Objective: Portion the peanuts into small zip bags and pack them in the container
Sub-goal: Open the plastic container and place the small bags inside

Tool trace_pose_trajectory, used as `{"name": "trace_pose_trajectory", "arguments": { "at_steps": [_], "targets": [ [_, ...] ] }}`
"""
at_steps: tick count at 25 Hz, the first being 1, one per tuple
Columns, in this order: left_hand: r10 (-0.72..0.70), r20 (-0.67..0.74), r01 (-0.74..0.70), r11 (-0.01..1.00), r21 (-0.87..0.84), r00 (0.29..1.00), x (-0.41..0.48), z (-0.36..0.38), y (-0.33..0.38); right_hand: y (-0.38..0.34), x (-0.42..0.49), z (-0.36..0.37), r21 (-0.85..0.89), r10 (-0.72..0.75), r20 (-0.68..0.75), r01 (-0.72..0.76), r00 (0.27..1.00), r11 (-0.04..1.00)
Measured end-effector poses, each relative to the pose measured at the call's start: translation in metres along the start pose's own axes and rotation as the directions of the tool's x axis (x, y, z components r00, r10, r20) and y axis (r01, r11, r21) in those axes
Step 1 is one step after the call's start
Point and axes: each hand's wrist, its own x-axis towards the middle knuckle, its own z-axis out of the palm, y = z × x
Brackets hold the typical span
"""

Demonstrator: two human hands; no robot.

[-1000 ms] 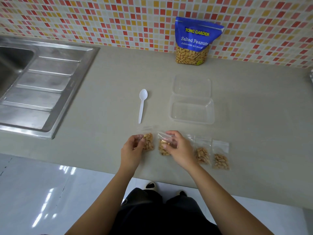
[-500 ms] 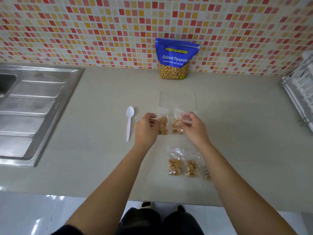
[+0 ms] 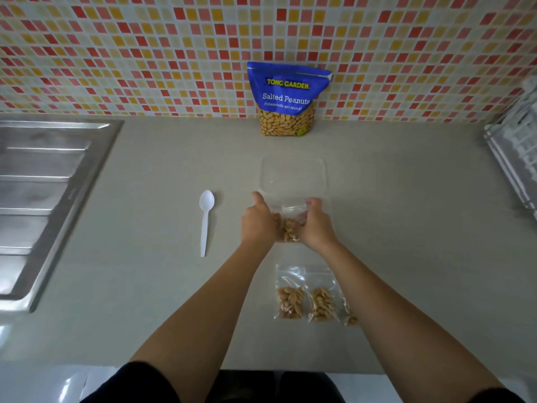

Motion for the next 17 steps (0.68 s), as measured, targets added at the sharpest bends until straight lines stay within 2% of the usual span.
{"name": "trace_pose_trajectory", "arguments": {
  "at_steps": [2, 4, 7, 10, 13, 15, 17],
  "targets": [
    [-0.006, -0.013, 0.006, 1.0, 0.006, 1.0, 0.001, 0.002, 0.0, 0.001, 0.0, 0.0, 0.001, -0.002, 0.026, 0.002, 1.0, 1.0],
    [0.065, 0.006, -0.065, 0.985, 0.161, 0.998, 0.003, 0.005, 0.0, 0.001, 0.0, 0.001, -0.027, -0.019, 0.015, 0.019, 1.0, 0.999],
    [0.19, 0.084, -0.207, 0.894, 0.397, 0.978, 0.003, 0.005, -0.005, -0.002, -0.001, 0.003, -0.24, -0.099, -0.025, 0.091, 0.995, 0.967],
    [0.332, 0.066, -0.306, 0.75, 0.587, 0.941, 0.001, 0.006, -0.012, -0.003, -0.003, 0.004, -0.399, -0.165, -0.086, 0.118, 0.982, 0.909],
    [0.389, 0.031, -0.322, 0.713, 0.622, 0.921, 0.0, 0.001, -0.013, 0.001, -0.002, 0.004, -0.411, -0.303, -0.07, 0.25, 0.95, 0.877],
    [0.323, 0.061, -0.295, 0.748, 0.594, 0.944, -0.006, -0.005, -0.014, 0.004, -0.001, 0.001, -0.424, -0.326, 0.01, 0.299, 0.945, 0.855],
    [0.318, 0.037, -0.269, 0.731, 0.627, 0.948, 0.0, -0.001, -0.022, 0.005, -0.001, -0.003, -0.42, -0.314, 0.065, 0.311, 0.947, 0.853]
  ]
}}
